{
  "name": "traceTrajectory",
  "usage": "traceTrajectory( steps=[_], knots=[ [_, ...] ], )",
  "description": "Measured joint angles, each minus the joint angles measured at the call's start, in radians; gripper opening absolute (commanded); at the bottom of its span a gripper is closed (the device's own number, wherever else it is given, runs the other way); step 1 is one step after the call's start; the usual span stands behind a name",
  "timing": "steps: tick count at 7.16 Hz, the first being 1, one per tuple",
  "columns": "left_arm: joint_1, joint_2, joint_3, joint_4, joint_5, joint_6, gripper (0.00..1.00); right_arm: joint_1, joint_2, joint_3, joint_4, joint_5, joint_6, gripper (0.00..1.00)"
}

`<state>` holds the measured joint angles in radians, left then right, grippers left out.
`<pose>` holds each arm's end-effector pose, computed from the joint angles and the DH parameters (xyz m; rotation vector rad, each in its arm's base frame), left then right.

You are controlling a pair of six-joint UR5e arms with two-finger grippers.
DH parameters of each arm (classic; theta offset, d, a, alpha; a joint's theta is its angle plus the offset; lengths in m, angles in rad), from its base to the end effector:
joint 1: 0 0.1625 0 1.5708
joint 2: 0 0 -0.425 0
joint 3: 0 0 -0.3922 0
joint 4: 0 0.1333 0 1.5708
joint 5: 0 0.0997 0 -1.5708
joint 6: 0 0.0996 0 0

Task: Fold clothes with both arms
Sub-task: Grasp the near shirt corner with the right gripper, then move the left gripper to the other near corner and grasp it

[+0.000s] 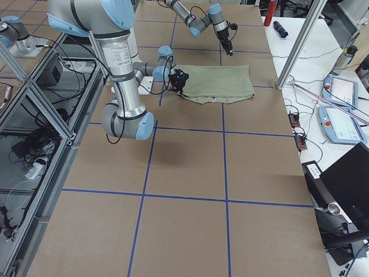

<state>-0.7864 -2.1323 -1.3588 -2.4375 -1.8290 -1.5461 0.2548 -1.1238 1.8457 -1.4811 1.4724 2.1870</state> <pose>0.4320 -0.5856 0.3279 0.2729 1.2137 -0.5057 -0.5626 -0.2944 0.2825 -0.0562 -0.8420 0.8606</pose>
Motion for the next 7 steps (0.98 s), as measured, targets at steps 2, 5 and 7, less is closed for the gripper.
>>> traceTrajectory(
  steps=[2, 5, 7],
  knots=[
    [0.020, 0.046, -0.077, 0.001, -0.001, -0.040, 0.66, 0.020, -0.003, 0.031, -0.002, 0.067, -0.002, 0.00],
    [0.188, 0.269, -0.401, 0.059, 0.073, -0.205, 0.66, -0.002, -0.016, 0.073, -0.009, 0.081, 0.006, 0.00],
    [0.371, 0.351, -0.601, 0.252, 0.214, -0.338, 0.66, -0.008, -0.030, 0.088, -0.011, 0.081, 0.006, 0.00]
  ],
)
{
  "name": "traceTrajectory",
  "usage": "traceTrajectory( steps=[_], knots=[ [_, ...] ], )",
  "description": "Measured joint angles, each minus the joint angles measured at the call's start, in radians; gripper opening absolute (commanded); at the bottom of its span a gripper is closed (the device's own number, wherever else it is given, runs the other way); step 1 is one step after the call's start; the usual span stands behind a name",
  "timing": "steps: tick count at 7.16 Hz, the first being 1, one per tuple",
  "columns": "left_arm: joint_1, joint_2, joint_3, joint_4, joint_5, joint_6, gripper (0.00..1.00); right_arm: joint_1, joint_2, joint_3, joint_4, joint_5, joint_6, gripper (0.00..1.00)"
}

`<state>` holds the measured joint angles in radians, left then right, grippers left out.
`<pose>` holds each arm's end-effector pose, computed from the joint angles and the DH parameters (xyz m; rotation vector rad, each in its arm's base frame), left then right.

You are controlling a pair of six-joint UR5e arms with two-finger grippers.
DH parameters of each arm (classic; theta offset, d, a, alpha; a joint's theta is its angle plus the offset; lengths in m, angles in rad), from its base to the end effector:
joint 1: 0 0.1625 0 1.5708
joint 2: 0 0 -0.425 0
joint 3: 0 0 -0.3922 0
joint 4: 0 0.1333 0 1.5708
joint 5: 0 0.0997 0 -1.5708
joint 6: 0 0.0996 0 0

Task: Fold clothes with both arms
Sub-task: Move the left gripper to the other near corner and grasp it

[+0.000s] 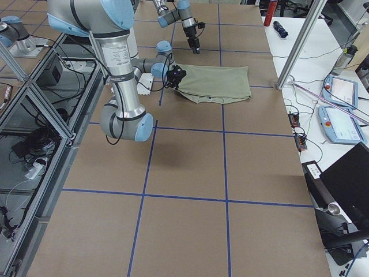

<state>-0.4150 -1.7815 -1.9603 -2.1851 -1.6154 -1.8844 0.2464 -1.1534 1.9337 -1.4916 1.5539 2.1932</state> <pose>0.4427 -0.3359 0.2978 0.0230 1.2370 -0.6083 -0.5408 -0.2752 0.2646 -0.1496 -0.8736 0.8205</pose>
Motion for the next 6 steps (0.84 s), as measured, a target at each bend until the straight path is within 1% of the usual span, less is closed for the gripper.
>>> traceTrajectory(
  steps=[1, 2, 3, 6],
  knots=[
    [0.083, 0.019, -0.034, 0.058, 0.061, -0.056, 0.66, -0.001, -0.005, 0.004, 0.000, 0.000, -0.001, 0.00],
    [0.150, 0.034, -0.039, 0.081, 0.105, -0.100, 0.65, -0.002, -0.007, 0.006, 0.000, 0.000, -0.001, 0.00],
    [0.191, 0.037, -0.031, 0.090, 0.134, -0.123, 0.64, -0.003, -0.008, 0.007, 0.000, 0.001, -0.002, 0.00],
    [0.220, 0.009, -0.001, 0.094, 0.151, -0.134, 0.60, -0.003, -0.008, 0.008, 0.000, 0.001, -0.001, 0.00]
  ],
)
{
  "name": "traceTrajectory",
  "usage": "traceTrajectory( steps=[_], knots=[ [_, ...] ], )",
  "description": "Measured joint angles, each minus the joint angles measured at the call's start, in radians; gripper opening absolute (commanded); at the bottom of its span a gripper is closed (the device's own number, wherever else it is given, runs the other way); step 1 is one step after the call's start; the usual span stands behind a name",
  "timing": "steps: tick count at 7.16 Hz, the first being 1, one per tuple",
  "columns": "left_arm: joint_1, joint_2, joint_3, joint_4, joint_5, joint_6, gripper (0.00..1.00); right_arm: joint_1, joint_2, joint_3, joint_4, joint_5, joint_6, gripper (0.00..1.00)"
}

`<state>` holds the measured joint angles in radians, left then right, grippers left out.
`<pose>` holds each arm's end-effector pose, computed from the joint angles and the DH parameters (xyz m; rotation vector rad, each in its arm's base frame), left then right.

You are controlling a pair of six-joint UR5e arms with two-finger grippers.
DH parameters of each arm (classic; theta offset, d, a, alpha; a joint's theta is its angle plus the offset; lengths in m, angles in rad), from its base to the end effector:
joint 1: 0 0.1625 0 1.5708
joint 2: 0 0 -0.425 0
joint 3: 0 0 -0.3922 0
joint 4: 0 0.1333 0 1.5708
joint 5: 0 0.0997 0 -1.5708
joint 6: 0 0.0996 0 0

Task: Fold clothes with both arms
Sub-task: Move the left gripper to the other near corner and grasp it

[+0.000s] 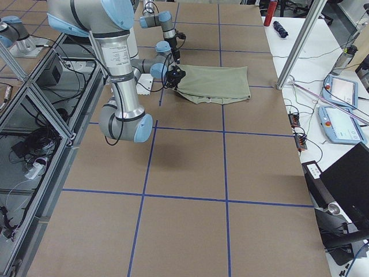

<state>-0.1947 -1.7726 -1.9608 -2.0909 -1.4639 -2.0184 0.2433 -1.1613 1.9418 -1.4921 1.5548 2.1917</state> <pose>0.5055 -0.2464 0.3146 -0.0461 1.1354 -0.6326 -0.5386 -0.2727 0.2659 -0.1510 -0.8727 0.8159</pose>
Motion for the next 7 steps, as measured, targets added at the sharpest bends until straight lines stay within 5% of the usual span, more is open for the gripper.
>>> traceTrajectory(
  steps=[2, 3, 7],
  knots=[
    [0.001, -0.016, 0.031, 0.000, 0.000, 0.000, 0.47, 0.001, 0.000, 0.001, 0.000, 0.000, -0.001, 0.00],
    [0.001, -0.019, 0.038, 0.000, 0.000, 0.000, 0.01, 0.000, 0.001, 0.001, 0.000, 0.001, 0.000, 0.00],
    [-0.001, -0.018, 0.022, 0.000, -0.001, 0.004, 0.00, 0.000, 0.001, 0.003, 0.000, 0.000, 0.000, 0.00]
  ],
)
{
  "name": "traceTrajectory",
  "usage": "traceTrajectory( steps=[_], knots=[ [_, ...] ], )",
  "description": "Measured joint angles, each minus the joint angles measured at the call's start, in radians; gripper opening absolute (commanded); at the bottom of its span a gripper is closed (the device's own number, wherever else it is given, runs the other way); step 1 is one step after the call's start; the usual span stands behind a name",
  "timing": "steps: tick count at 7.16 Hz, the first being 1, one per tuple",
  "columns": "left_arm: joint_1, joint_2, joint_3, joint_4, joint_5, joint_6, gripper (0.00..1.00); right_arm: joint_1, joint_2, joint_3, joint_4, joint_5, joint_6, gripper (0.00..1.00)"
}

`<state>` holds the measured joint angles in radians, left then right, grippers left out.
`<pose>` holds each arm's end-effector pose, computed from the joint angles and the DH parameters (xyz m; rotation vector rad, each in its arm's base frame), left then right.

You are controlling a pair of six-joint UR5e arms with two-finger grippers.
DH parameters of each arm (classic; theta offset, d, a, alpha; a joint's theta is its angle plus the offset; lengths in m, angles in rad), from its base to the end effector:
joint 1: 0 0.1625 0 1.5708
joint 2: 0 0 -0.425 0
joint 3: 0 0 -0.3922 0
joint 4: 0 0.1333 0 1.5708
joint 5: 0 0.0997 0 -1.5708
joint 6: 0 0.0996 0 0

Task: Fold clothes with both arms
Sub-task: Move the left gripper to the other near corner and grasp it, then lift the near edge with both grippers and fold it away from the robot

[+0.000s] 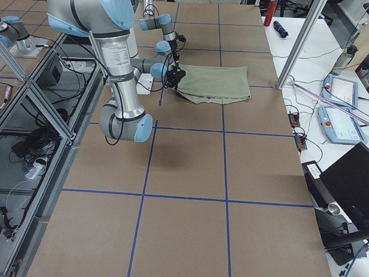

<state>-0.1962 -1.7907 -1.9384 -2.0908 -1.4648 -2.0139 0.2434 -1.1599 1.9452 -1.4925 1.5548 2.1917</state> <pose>0.5137 -0.2487 0.3149 -0.0428 1.1308 -0.6298 -0.5378 -0.2725 0.2637 -0.1518 -0.8771 0.8154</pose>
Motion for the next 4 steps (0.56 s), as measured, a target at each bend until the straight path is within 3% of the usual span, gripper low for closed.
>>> traceTrajectory(
  steps=[2, 4],
  knots=[
    [-0.003, 0.014, -0.093, 0.009, -0.002, -0.010, 0.00, -0.006, -0.012, 0.050, -0.018, -0.001, 0.006, 0.00],
    [0.050, 0.020, -0.213, 0.072, -0.001, -0.103, 0.00, -0.062, -0.041, 0.188, -0.115, -0.007, 0.088, 0.00]
  ],
)
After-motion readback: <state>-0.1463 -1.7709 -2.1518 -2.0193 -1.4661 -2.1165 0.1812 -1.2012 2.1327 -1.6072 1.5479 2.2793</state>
